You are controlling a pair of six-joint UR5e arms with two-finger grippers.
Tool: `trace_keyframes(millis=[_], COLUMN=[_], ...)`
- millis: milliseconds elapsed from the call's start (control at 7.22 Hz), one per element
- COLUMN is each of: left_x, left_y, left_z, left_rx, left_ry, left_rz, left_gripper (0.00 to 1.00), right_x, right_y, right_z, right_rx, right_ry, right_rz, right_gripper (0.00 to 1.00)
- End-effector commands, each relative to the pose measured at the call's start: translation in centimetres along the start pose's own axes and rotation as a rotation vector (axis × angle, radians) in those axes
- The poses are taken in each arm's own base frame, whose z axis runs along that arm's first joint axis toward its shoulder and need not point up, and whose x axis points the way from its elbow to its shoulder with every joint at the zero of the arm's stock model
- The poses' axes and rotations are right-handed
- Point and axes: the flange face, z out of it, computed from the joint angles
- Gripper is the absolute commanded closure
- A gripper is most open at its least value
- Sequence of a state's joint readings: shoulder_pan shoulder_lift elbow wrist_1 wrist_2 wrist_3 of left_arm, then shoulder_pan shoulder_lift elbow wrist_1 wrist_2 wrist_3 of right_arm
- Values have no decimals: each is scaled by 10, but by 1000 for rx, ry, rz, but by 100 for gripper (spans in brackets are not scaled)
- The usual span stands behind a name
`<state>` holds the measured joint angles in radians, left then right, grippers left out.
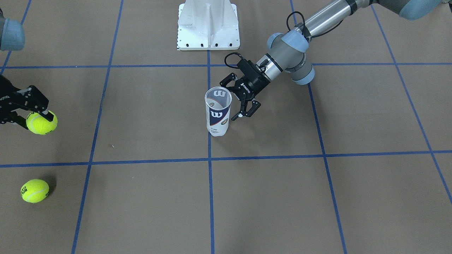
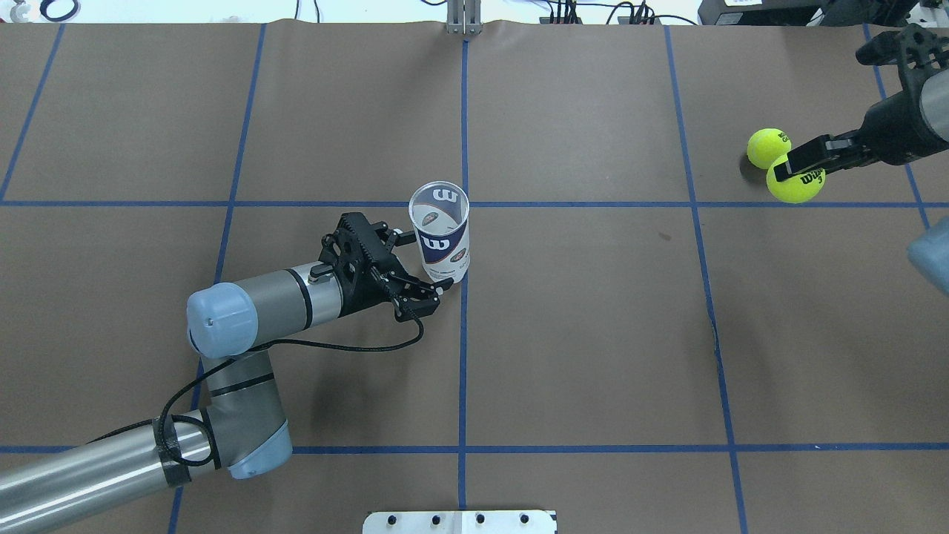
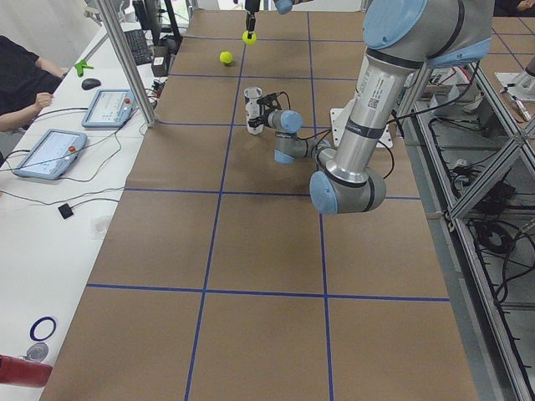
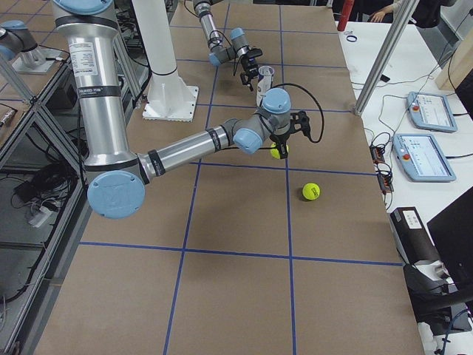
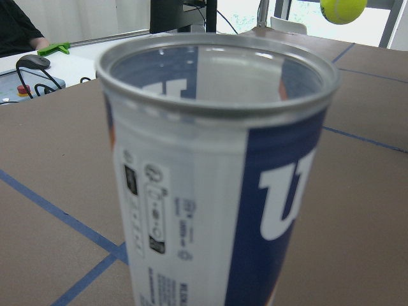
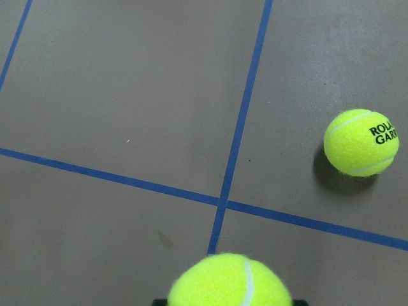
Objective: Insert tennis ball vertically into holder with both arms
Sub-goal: 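Grasp the standing can with the left gripper while the right gripper lifts the ball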
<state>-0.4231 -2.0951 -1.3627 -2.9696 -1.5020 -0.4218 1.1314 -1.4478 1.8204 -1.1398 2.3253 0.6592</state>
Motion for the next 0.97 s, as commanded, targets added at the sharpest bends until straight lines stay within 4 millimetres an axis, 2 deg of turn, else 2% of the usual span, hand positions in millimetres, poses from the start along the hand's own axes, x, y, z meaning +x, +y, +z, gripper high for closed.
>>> trace_keyframes(millis=[0, 416, 831], left_x=[0, -1, -4], left_y=[0, -6, -1], left_z=[8, 10, 13], left_rx=[-8, 16, 7], left_ry=[-6, -44, -64], left_rz=[1, 2, 3], left_gripper=[1, 1, 1], right_x=[0, -3, -6], right_y=[0, -1, -1], right_z=[1, -1, -4], right_rx=[-1, 2, 7], right_ry=[0, -4, -7], right_rz=[-2, -4, -10], right_gripper=[100, 100, 100])
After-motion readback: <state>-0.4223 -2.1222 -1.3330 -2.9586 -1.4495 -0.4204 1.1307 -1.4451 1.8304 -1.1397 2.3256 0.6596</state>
